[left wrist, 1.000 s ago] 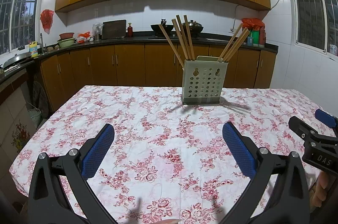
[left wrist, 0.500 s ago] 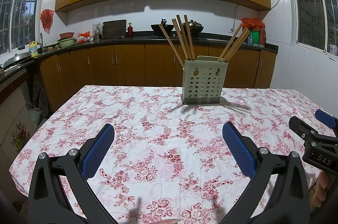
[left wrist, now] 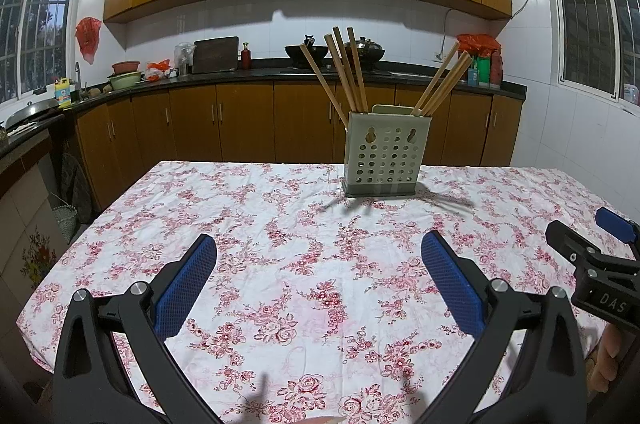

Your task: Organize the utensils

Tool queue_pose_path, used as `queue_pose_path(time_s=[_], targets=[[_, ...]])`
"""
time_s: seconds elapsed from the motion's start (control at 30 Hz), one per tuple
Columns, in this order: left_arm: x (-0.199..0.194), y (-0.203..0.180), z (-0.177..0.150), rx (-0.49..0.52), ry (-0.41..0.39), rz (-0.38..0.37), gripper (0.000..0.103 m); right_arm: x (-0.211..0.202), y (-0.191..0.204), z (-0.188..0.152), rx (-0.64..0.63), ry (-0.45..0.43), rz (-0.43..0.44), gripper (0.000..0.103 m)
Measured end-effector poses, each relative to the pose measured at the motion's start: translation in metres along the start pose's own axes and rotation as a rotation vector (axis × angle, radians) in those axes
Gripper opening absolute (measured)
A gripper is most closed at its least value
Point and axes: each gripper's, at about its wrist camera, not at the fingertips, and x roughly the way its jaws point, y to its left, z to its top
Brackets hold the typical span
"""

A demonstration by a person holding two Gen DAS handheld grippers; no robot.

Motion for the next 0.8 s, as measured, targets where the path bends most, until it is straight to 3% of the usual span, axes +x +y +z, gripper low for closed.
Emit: queue_pose_path(time_s=[0.8], targets=[[0.0013,-0.0014,-0.0002,-0.005,-0.001,-0.005,0.101,-0.0002,0.0009,-0.0012,0.006,-0.001,-0.003,0.099]])
